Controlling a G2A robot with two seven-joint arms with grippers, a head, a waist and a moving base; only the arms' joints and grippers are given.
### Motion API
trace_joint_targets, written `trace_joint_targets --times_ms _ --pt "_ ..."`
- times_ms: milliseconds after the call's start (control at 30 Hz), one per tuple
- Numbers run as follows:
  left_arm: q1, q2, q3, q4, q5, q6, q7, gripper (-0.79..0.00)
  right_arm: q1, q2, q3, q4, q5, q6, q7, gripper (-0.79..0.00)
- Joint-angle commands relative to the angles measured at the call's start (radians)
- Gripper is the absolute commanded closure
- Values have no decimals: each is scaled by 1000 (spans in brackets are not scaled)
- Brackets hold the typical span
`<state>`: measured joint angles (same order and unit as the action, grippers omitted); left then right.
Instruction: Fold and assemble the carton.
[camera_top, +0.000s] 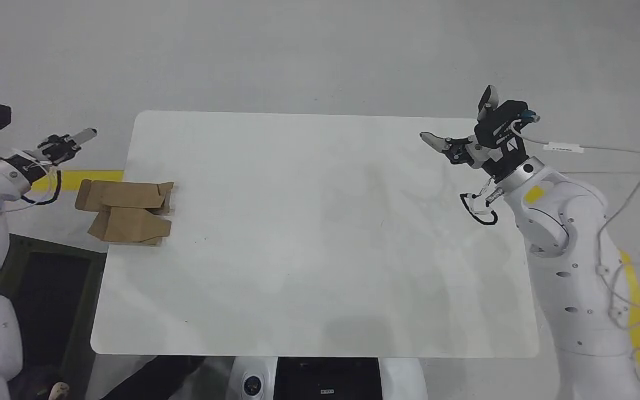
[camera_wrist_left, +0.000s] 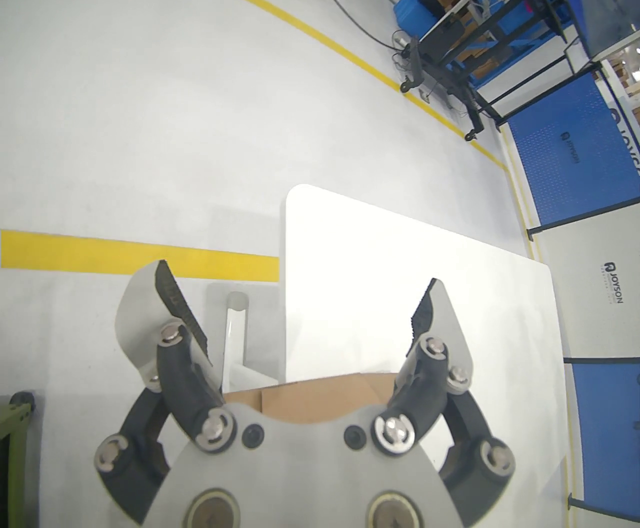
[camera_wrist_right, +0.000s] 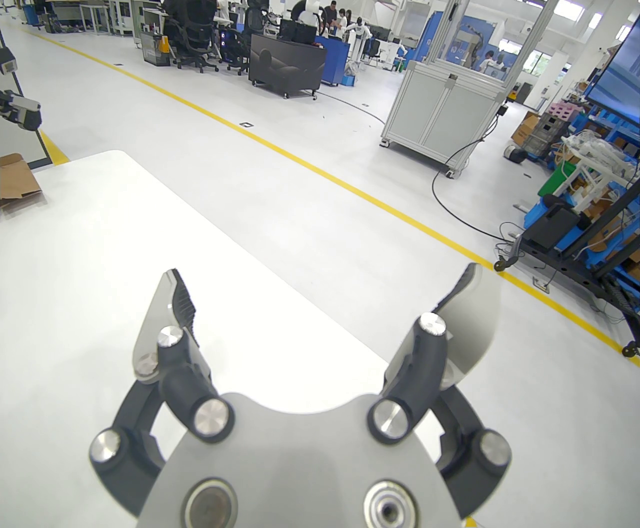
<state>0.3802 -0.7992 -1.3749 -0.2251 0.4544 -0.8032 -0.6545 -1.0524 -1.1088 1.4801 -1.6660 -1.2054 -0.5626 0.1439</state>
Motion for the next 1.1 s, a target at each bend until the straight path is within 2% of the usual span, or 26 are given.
trace_joint_targets --times_ms 0,167,367,900,1067 --pt "-3 2 0 20 -2 15 -14 -785 0 0 0 0 0 0 0 -785" --pt "4 9 0 47 -9 55 -50 -785 0 0 0 0 0 0 0 -785" --pt "22 18 2 56 -15 55 -108 -785 0 0 0 0 0 0 0 -785" --pt "65 35 32 59 41 114 -119 -785 0 0 0 0 0 0 0 -785" --pt "74 34 28 60 14 100 -147 -785 0 0 0 0 0 0 0 -785"
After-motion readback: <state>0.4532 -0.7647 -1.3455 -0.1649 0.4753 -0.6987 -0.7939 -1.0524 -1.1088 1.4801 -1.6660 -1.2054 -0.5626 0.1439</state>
